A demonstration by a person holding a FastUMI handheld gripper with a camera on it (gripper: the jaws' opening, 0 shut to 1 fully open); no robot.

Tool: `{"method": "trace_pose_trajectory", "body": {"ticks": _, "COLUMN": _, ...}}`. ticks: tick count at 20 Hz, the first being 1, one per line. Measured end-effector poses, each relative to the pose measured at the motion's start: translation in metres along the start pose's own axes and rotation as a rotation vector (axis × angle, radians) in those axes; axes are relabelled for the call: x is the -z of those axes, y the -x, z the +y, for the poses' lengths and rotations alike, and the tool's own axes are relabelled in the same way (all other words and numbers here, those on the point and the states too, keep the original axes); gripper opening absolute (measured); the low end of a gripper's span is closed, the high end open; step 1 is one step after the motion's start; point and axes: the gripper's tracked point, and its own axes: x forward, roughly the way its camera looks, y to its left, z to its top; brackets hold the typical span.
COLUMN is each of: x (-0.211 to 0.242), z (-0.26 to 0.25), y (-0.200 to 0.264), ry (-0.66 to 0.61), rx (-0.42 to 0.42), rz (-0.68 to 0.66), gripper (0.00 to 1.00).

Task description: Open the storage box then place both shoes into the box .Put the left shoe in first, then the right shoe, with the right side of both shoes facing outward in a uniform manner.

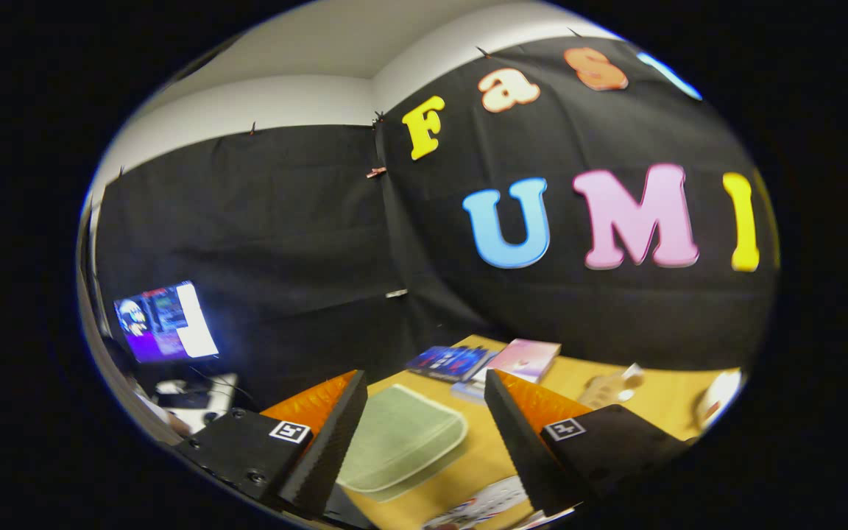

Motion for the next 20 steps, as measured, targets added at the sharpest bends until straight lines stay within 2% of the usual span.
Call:
{"method": "trace_pose_trajectory", "body": {"ticks": 3, "x": 0.053, "z": 0.005, "y": -0.012, "ry": -0.339, "rx": -0.141, "rz": 0.142, "gripper": 0.96}}
{"method": "trace_pose_trajectory", "body": {"ticks": 5, "x": 0.072, "z": -0.001, "y": -0.027, "ry": -0.527, "rx": -0.19, "rz": 0.186, "gripper": 0.96}}
{"method": "trace_pose_trajectory", "body": {"ticks": 7, "x": 0.097, "z": -0.004, "y": -0.035, "ry": -0.661, "rx": -0.222, "rz": 0.249, "gripper": 0.96}}
{"method": "trace_pose_trajectory", "body": {"ticks": 10, "x": 0.136, "z": -0.009, "y": -0.046, "ry": -0.8, "rx": -0.265, "rz": 0.337, "gripper": 0.96}}
{"method": "trace_pose_trajectory", "body": {"ticks": 13, "x": 0.172, "z": -0.019, "y": -0.058, "ry": -0.879, "rx": -0.262, "rz": 0.401, "gripper": 0.97}}
{"method": "trace_pose_trajectory", "body": {"ticks": 18, "x": 0.212, "z": -0.034, "y": -0.074, "ry": -0.977, "rx": -0.238, "rz": 0.437, "gripper": 0.96}}
{"method": "trace_pose_trajectory", "body": {"ticks": 20, "x": 0.215, "z": -0.025, "y": -0.078, "ry": -1.036, "rx": -0.276, "rz": 0.437, "gripper": 0.96}}
